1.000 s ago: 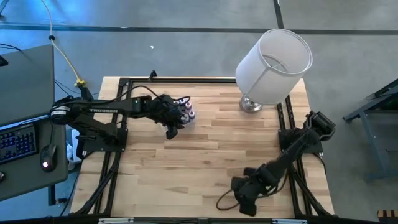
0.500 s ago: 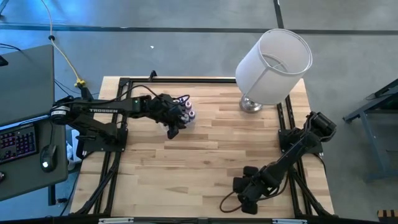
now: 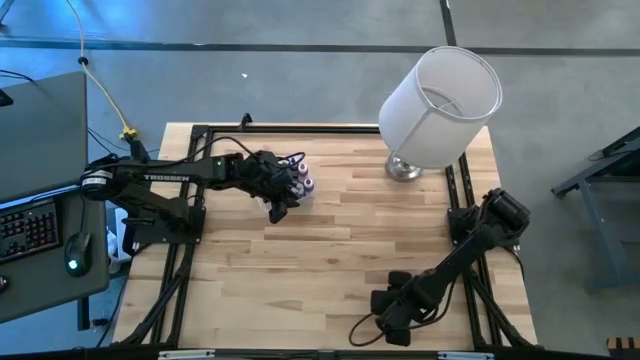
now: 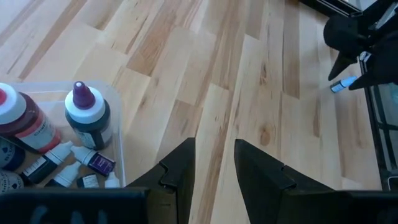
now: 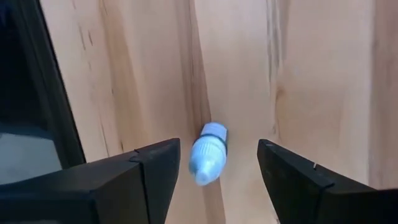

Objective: Pick & Place food coloring
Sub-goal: Put the small brown food coloring bottle into the transparent bin, then return to Home Position

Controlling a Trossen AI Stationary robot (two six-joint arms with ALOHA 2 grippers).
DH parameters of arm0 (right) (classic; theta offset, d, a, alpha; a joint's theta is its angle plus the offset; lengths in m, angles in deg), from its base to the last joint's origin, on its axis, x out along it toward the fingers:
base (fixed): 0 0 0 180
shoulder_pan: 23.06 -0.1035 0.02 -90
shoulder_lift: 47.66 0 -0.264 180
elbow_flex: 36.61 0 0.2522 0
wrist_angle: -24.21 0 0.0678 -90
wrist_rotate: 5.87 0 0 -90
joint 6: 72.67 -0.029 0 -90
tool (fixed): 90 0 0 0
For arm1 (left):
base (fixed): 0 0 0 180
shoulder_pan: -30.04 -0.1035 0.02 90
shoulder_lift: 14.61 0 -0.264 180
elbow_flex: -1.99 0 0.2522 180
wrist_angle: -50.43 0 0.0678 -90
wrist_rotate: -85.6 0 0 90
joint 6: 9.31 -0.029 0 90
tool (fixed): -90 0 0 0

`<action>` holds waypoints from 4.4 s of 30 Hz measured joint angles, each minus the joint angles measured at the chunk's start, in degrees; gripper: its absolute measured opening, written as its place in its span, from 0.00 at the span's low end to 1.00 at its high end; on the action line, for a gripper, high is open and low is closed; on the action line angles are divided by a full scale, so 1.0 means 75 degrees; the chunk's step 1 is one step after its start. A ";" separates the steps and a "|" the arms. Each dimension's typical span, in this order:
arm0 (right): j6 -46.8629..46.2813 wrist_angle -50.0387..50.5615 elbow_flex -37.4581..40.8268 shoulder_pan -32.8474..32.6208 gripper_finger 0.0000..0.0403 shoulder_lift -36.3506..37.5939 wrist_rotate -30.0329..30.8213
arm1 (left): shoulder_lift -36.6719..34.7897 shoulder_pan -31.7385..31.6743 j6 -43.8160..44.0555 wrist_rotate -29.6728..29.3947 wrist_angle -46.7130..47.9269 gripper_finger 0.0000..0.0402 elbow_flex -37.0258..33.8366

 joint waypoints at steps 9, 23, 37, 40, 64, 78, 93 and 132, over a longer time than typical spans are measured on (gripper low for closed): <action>0.0134 -0.0177 0.0000 0.0000 0.49 -0.0182 -0.0044 | 0.0000 0.0000 0.0001 0.0064 0.0000 0.28 0.0000; 0.0335 -0.0440 -0.0014 0.0070 0.19 -0.0342 -0.0264 | -0.0003 0.0000 -0.0023 0.0206 0.0003 0.28 0.0000; 0.2535 -0.1362 -0.0018 0.0581 0.17 -0.0354 0.2098 | -0.0097 -0.0008 -0.0043 0.0586 0.0122 0.28 -0.0005; 0.3973 -0.2110 -0.0020 0.1233 0.18 -0.0354 0.3391 | -0.0434 -0.0111 -0.0368 0.0652 0.0457 0.28 0.0132; 0.8385 -0.9236 -0.1517 0.6646 0.20 -0.2968 0.2302 | -0.1699 -0.0103 -0.1967 -0.3152 0.4986 0.28 0.2770; 0.8674 -0.7484 -0.2676 0.6084 0.44 -0.2946 0.1961 | -0.1724 -0.0099 -0.1405 -0.2939 0.5410 0.28 0.2771; 0.8065 0.0318 -0.3310 0.4234 0.42 0.1179 0.5316 | -0.6323 -0.0096 -0.1085 -0.2704 0.3261 0.28 -0.0829; 0.6941 -0.7130 0.9046 0.3150 0.39 1.0592 0.4249 | -0.9343 -0.0099 -0.0967 -0.1408 -0.2643 0.28 -0.6729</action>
